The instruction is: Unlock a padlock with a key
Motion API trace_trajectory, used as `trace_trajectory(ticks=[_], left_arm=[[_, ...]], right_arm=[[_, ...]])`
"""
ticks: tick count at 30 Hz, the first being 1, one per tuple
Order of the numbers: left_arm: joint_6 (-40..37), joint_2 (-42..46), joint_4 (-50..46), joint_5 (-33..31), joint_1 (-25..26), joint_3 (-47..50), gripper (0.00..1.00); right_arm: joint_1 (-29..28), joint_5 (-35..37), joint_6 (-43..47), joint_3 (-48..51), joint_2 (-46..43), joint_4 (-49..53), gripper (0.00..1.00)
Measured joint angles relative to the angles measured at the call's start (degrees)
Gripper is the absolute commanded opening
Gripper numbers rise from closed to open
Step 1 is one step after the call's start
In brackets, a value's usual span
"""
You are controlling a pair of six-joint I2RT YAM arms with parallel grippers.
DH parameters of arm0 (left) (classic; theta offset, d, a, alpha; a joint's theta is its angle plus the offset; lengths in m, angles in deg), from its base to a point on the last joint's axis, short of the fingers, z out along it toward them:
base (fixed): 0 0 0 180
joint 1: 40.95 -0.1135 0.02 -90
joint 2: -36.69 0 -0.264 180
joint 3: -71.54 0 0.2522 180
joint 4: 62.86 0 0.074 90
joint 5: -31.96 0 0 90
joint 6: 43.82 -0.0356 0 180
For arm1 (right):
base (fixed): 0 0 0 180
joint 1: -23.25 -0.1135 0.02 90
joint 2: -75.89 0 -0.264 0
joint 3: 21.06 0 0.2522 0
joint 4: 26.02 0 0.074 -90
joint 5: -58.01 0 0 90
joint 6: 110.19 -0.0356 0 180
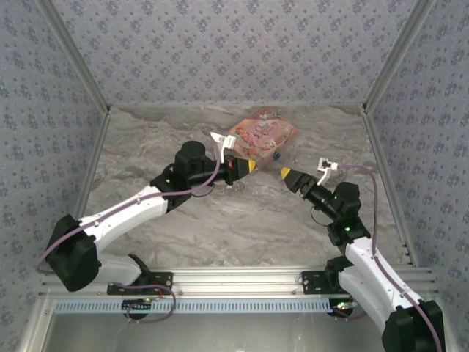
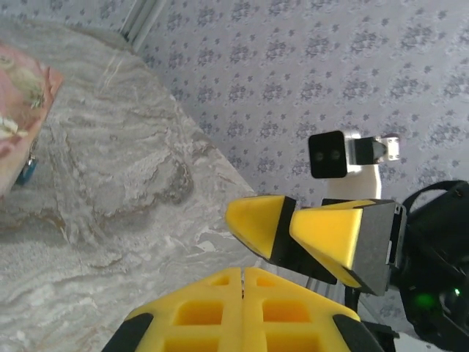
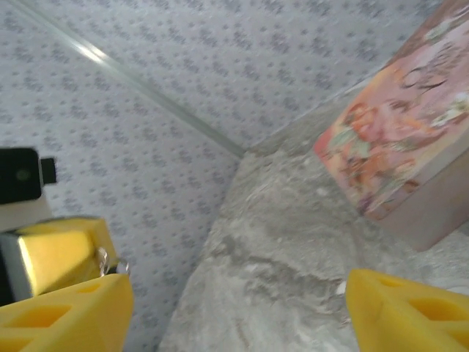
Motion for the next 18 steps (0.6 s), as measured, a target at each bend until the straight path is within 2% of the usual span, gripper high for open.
trace_trajectory(ticks=[4,10,15,18], left_arm=[[-4.13,0.79,-3.04,4.24,-0.5,-1.97,0.0],[-7.87,0.79,-6.91,8.79,-0.52,-3.98,0.0],[-9.01,0.79,-7.5,10.51,-0.52,-4.26,0.0],[-9.35,0.79,-7.72,11.06,-0.52,-4.26,0.0]], right_arm=[[-0.37,-6.8,-0.04,-0.9,0.39,-2.82,0.8],[-5.03,-10.73,2.14,-4.2,3.37,-3.93,0.78],[-10.03,-11.13,5.66,-7.48,6.49,-3.48,0.64],[-11.06,-11.13,6.99,-9.05,8.28,-3.39,0.55]])
